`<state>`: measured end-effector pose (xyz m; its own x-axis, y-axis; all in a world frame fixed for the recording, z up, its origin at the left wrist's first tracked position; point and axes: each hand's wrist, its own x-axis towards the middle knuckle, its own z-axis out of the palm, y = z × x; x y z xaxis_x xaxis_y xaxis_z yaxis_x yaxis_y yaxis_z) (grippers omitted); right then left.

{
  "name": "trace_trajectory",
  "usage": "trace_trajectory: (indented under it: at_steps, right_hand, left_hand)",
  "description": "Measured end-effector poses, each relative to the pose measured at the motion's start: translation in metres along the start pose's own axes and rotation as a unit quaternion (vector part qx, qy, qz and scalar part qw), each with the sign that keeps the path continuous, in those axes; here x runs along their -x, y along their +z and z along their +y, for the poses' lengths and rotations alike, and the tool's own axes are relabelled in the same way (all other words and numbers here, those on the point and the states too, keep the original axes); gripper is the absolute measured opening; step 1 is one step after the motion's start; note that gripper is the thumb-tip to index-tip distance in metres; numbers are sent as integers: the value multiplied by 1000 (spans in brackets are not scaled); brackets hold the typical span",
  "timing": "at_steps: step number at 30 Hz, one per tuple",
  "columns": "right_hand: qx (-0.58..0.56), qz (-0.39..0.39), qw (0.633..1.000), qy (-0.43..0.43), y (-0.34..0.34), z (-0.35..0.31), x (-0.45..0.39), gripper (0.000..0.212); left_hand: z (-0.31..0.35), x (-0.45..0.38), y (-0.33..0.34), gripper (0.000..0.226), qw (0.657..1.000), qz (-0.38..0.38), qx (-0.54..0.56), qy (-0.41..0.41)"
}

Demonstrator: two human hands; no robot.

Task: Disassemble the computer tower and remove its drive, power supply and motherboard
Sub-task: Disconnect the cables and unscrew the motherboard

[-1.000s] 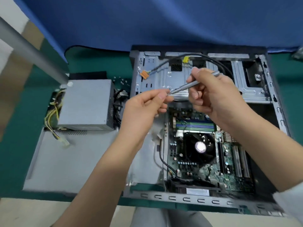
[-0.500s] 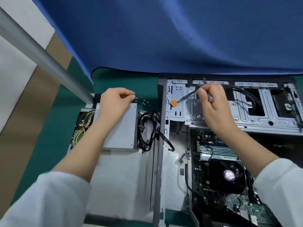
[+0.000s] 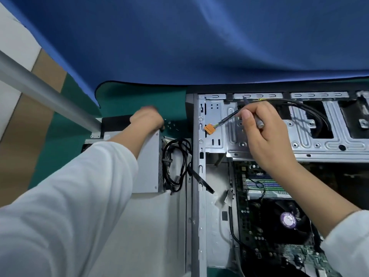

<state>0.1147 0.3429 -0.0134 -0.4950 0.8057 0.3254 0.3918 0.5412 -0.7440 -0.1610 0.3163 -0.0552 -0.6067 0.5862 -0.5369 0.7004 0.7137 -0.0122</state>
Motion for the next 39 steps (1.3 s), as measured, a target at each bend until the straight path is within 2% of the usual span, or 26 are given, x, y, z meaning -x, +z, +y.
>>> trace_trajectory:
  at_steps: [5,9,13,15,19,22,24,26,31,34,36,39]
  right_hand:
    - [-9,2,1000,10,0,-1,0,15]
    - [-36,5,999,22,-2,-2,1,17]
    - [-143,-10,984,105,-9,-7,-3,18]
    - [-186,-20,974,126,-19,-11,0,17]
    - [-251,-66,958,125,-47,-21,19,18]
    - [-282,-103,946,124,-70,-16,46,19]
    - [-292,-116,939,140,-86,-7,67,19]
    - [-285,-107,938,165,-101,4,86,20]
    - [-239,-49,930,275,-118,41,112,14]
    - [-167,-44,929,327,-115,64,119,19]
    - [-163,-37,918,360,-110,75,119,26]
    - [-165,19,902,397,-104,82,111,19]
  left_hand:
    - [-10,-1,-2,39,1000,-12,12,5]
    - [-17,11,-7,31,999,27,13,23]
    - [-21,46,-15,21,992,111,45,48]
    - [-21,72,-14,16,979,161,86,86]
    - [-9,134,4,25,941,236,192,150]
    - [15,178,31,44,933,195,265,149]
    - [33,200,51,43,925,165,314,134]
    - [48,213,68,42,913,167,355,111]
    - [60,217,80,47,926,257,271,49]
    - [61,217,79,47,932,272,237,39]
    - [62,217,79,45,935,272,225,37]
    - [62,217,78,44,938,270,213,34]
